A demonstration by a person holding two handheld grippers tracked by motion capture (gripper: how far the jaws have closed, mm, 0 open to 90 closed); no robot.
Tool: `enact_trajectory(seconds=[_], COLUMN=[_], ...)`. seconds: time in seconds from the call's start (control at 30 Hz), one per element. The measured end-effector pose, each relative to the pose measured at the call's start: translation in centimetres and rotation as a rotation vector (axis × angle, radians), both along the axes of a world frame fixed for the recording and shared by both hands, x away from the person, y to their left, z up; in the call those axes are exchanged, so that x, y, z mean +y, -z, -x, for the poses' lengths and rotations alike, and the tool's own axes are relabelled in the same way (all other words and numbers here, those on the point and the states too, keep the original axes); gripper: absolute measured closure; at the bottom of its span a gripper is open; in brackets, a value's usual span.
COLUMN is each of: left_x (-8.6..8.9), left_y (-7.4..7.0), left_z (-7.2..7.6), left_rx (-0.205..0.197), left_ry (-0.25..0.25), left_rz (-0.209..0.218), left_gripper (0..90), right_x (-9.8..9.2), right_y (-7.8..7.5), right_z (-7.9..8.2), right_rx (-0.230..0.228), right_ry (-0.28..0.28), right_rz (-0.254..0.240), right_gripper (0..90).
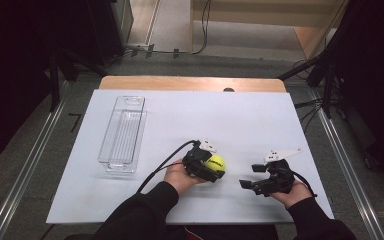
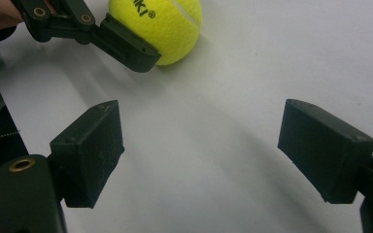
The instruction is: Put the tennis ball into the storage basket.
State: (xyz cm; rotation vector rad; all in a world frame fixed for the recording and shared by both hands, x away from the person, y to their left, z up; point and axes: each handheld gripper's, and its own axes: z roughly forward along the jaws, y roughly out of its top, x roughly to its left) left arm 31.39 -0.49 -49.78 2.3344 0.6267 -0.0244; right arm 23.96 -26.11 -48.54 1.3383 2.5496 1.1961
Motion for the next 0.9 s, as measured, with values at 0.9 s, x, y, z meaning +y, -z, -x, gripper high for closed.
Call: enact_trajectory(seconds=[0.9], left_x=[0.5], left_y=[-1.2], left_z=[-0.3], left_rx=[0.015], left_ry=[0.004], left_rz=[0.028], left_gripper=[26.8], right_x=[0.1], right_y=[0.0], right_z=[0.0], right_rx=[-0.002], right_ry=[-0.004], right_rz=[0.003], right_gripper=[14.6])
